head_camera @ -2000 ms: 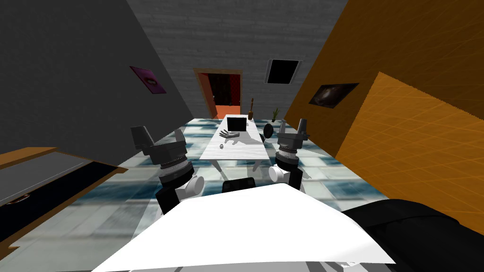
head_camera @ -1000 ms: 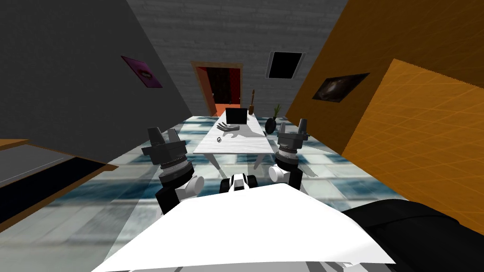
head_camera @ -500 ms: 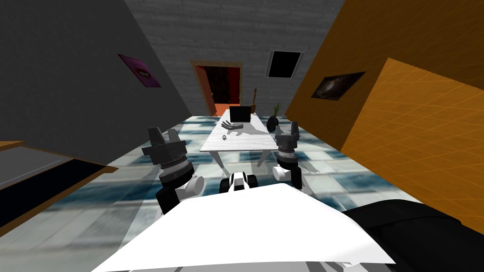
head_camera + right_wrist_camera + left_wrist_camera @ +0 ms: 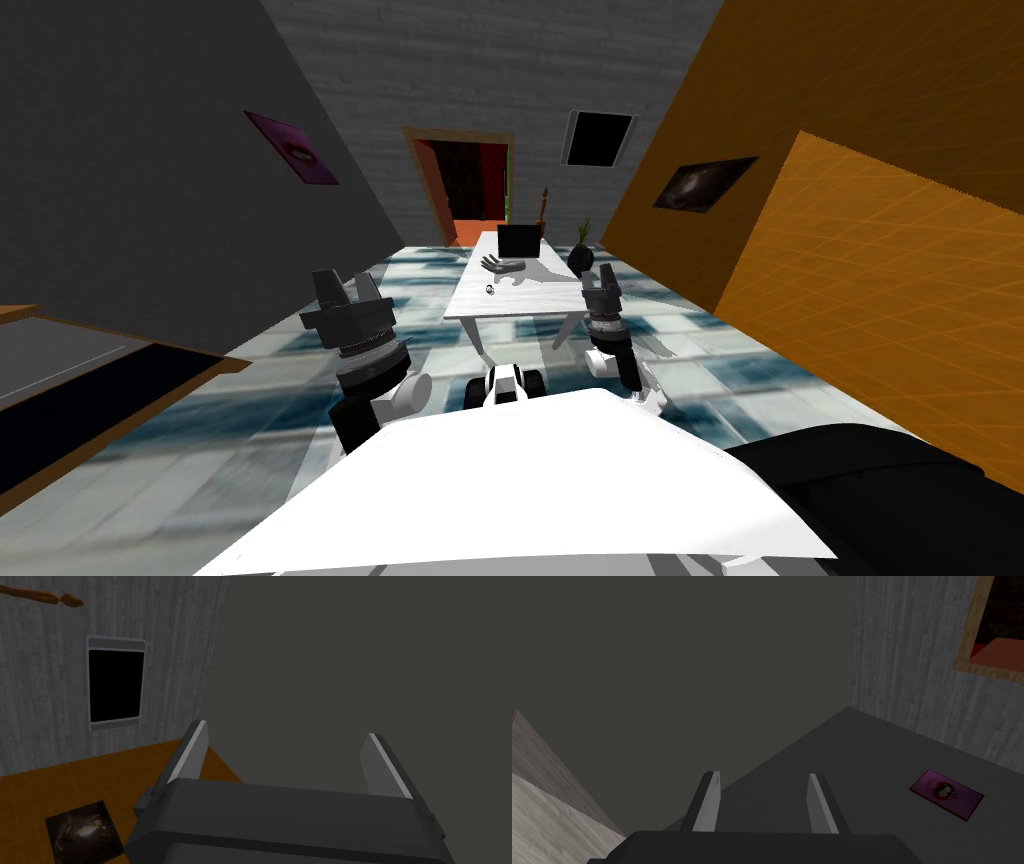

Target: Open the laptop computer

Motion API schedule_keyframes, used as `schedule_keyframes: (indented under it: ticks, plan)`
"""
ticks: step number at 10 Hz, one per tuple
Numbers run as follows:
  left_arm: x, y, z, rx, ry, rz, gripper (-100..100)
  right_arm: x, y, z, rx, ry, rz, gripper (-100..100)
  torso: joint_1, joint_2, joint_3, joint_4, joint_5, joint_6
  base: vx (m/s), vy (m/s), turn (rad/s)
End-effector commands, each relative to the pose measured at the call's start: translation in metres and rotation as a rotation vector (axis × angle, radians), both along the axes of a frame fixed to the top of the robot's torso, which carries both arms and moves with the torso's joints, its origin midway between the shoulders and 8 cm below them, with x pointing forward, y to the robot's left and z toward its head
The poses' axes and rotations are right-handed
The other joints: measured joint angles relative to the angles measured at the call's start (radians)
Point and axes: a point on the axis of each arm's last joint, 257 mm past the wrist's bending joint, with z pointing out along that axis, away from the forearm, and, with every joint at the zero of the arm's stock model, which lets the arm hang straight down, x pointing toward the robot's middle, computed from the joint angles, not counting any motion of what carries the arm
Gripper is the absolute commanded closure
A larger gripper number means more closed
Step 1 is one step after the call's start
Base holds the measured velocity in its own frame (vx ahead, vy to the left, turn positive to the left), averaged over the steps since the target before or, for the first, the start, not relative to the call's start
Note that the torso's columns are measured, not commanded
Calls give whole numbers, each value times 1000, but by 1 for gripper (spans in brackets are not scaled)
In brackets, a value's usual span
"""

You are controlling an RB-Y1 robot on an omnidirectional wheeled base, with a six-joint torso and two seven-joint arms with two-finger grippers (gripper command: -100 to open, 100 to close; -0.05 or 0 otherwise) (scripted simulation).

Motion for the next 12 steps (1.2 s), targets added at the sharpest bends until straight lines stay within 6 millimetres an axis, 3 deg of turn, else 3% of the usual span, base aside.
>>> schedule_keyframes:
  ticks: [1, 8, 12]
  plan:
    - [0, 0, 0, 0, 0, 0, 0, 15, -15, -23, -140, 47, -61, -100, 0, 1, 1, 0, 0, 0, -45, 299, -94]
    - [0, 0, 0, 0, 0, 0, 0, 48, -68, -79, -414, 173, -200, -100, 2, 1, 1, 0, 0, 0, 1, 268, -55]
    - [0, 0, 0, 0, 0, 0, 0, 61, -98, -101, -563, 227, -268, -100, -1, -2, -1, -1, -1, 0, 47, 203, -39]
